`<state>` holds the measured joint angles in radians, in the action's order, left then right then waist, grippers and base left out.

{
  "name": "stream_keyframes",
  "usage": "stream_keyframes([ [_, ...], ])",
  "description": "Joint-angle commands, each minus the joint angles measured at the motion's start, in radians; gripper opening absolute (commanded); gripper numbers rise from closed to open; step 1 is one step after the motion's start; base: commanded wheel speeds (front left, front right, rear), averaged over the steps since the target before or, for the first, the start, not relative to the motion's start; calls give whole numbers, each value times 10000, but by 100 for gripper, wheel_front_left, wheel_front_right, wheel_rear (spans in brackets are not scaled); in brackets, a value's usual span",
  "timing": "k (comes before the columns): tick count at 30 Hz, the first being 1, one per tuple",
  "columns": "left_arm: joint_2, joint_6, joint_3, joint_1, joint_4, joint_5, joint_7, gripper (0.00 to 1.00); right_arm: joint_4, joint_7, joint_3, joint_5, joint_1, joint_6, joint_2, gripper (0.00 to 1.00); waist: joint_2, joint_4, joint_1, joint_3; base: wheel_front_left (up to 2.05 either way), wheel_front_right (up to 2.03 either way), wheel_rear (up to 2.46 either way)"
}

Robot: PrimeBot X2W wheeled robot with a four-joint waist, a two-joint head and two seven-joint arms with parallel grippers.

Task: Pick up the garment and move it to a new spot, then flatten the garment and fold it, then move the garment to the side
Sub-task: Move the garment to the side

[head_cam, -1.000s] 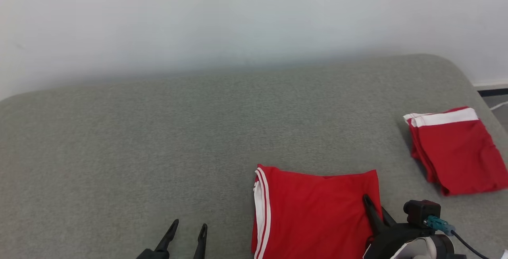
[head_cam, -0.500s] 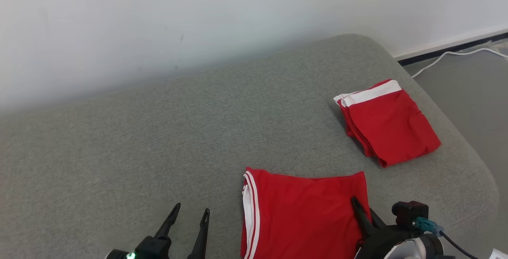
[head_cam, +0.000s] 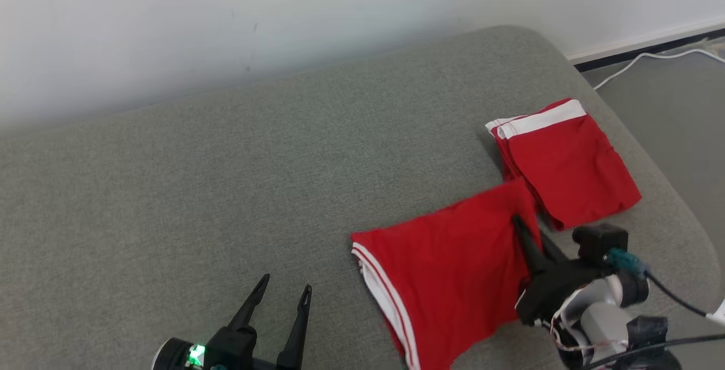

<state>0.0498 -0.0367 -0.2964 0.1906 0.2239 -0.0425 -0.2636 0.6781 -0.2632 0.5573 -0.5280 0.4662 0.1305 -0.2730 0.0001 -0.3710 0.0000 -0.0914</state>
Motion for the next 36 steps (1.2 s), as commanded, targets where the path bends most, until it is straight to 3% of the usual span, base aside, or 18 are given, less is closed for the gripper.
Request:
stream_keyframes([
  [1,20,53,1,146,70,140,-6,100,-106,-6,-137,139,384,-1,-137,0,-1,338,0,-374,0,0,0],
  [9,20,87,-78,416,218,258,-7,100,21,-6,-1017,731,2023,-1,-847,0,-1,755,0,-955,0,0,0],
  [22,100,147,-159,626,378,427,-6,100,1064,-8,-2207,1263,2984,-1,-2387,0,-1,1116,0,-1326,0,0,0],
  [32,261,121,-359,1016,412,555,-7,100,2490,-6,-3024,2373,4013,-1,-2695,0,-1,1415,0,-1909,0,0,0],
  [33,267,99,-371,1048,414,546,-7,100,2616,-8,-3190,2516,4104,-1,-2724,11,-1,1458,0,-1950,0,0,0],
  [34,266,93,-402,1065,407,540,-6,100,2727,-8,-3447,2685,4146,-1,-2799,45,-1,1511,0,-1996,0,0,0],
  [35,273,84,-422,1084,402,527,-7,100,2842,-6,-3754,2850,4176,-2,-2833,100,-1,1552,0,-2027,0,0,0],
  [36,277,94,-450,1125,386,520,-6,100,2936,-5,-4068,3079,4183,-1,-2868,100,-1,1598,0,-2053,0,0,0],
])
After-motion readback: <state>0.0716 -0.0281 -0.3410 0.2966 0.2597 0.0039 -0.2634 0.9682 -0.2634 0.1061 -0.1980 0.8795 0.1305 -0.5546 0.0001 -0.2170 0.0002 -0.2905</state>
